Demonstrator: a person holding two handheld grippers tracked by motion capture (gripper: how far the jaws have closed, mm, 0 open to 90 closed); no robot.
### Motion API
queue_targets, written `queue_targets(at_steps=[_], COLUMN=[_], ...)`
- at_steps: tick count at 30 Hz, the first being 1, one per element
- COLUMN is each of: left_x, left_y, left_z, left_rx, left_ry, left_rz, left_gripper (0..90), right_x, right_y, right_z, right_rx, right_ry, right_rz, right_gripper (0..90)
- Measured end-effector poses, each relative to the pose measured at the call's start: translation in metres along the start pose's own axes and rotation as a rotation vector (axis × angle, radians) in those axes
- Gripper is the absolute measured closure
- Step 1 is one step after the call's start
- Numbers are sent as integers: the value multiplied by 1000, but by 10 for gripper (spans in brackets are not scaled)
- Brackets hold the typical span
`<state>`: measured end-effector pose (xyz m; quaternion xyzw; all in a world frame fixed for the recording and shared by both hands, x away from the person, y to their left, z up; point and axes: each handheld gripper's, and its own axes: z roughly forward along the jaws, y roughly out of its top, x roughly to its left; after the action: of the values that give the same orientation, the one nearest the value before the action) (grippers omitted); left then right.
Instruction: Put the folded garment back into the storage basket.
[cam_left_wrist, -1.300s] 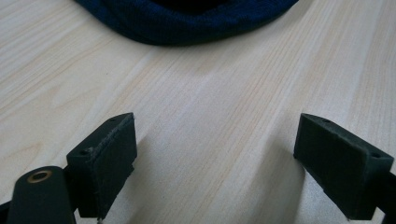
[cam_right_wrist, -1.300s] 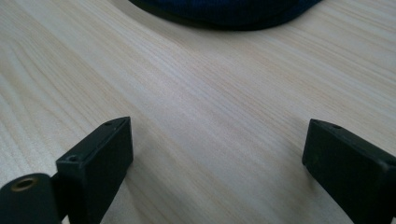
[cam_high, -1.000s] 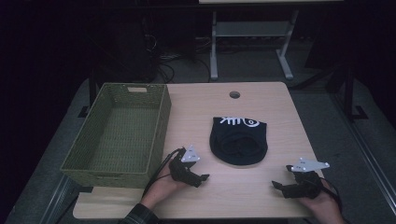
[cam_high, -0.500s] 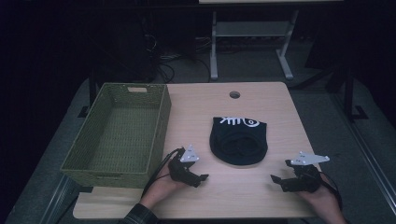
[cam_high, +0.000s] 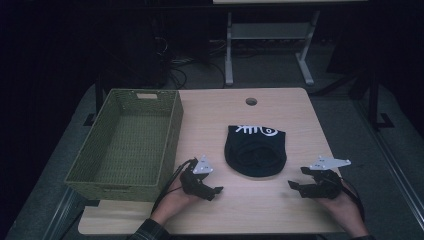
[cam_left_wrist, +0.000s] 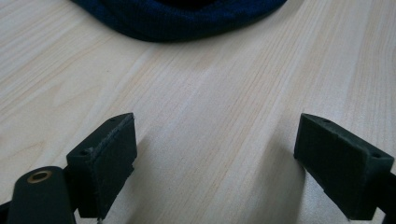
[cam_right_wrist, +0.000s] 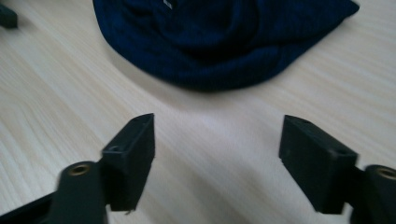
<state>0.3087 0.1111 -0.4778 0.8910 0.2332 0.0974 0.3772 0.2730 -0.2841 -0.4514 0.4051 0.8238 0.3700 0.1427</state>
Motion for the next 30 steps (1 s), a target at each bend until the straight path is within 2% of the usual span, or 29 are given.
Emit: queue_targets(at_steps=[3, 4, 5, 11, 15, 19, 21, 23, 27, 30], left_x=[0, 0, 0, 0, 0, -1, -1, -1, -1, -1], left_y=[0, 0, 0, 0, 0, 0, 0, 0, 0, 0], left_z=[0, 0, 0, 0, 0, 0, 0, 0, 0, 0], left_rx=[0, 1, 1, 3, 4, 4, 3, 3, 3, 2], left_ry=[1, 2, 2, 2, 4, 7, 9, 10, 10, 11], left_rz=[-2, -1, -1, 1, 1, -2, -4, -5, -4, -2], left_gripper=[122, 122, 122, 122, 122, 122, 121, 121, 121, 121], right_x=[-2, -2, -3, -7, -11, -16, -18, -19, -22, -26], right_y=[8, 8, 13, 24, 32, 44, 48, 50, 58, 64], right_z=[0, 0, 1, 6, 10, 14, 16, 16, 18, 22], right_rx=[-6, -6, -5, 1, 9, 3, 11, 10, -1, 11], right_ry=[9, 9, 13, 13, 29, 42, 44, 45, 45, 42], right_rz=[-10, -10, -20, -31, -19, -38, -25, -38, -24, -37], right_gripper=[373, 373, 419, 510, 582, 669, 692, 710, 799, 855])
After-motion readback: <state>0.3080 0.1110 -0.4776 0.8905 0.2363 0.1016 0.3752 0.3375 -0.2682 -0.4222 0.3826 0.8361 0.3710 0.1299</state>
